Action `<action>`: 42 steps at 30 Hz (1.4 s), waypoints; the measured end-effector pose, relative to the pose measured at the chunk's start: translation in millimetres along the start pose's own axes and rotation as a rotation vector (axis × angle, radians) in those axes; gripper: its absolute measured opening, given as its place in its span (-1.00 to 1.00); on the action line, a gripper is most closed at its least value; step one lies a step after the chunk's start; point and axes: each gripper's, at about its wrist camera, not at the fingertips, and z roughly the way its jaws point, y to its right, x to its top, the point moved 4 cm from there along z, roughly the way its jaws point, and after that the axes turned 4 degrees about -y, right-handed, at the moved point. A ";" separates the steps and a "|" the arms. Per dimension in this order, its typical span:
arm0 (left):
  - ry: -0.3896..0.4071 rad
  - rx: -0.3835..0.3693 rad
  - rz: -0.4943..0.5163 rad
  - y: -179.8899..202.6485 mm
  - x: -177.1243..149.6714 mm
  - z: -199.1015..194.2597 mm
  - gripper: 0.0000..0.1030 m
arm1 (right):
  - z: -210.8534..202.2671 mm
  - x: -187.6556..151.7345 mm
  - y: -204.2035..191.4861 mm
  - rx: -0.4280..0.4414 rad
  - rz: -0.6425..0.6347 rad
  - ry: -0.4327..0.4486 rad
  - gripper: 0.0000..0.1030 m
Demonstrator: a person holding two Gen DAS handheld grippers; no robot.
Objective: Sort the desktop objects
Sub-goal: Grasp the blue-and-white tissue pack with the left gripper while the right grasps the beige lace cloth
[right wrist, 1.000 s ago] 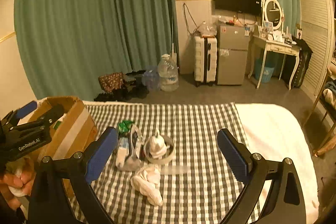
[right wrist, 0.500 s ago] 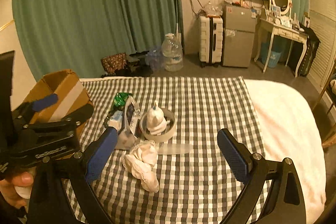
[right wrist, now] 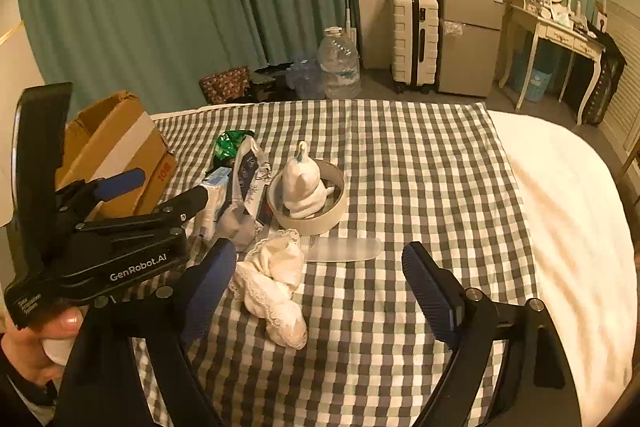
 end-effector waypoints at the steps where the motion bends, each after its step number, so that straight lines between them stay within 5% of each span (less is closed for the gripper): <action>1: -0.010 -0.003 -0.005 -2.1 -1.8 3.7 0.66 | 2.3 -0.7 0.3 0.000 0.001 -0.006 0.56; 17: -0.058 -0.100 -0.083 -13.6 -1.0 29.8 0.66 | 54.6 -22.5 -14.2 0.047 -0.006 -0.153 0.50; 22: -0.035 -0.045 -0.105 -23.0 -0.6 32.9 0.63 | 76.5 -26.3 -23.8 0.068 -0.012 -0.198 0.50; 28: -0.143 -0.017 -0.132 -36.5 -10.4 57.8 0.03 | 88.6 -31.4 -27.7 0.063 -0.028 -0.210 0.50; 32: -0.200 -0.011 -0.105 -33.0 -21.3 72.0 0.01 | 99.5 -34.1 -31.0 0.059 -0.037 -0.215 0.50; 35: -0.204 -0.027 -0.101 -32.1 -21.8 70.7 -0.18 | 105.7 -37.7 -35.0 0.058 -0.053 -0.222 0.50; 37: -0.215 -0.041 -0.099 -31.8 -23.5 69.3 -0.54 | 112.0 -38.7 -39.8 0.065 -0.064 -0.237 0.50; 42: -0.212 -0.038 -0.044 -34.1 -36.8 62.7 -0.61 | 118.4 -39.6 -49.0 0.065 -0.116 -0.251 0.41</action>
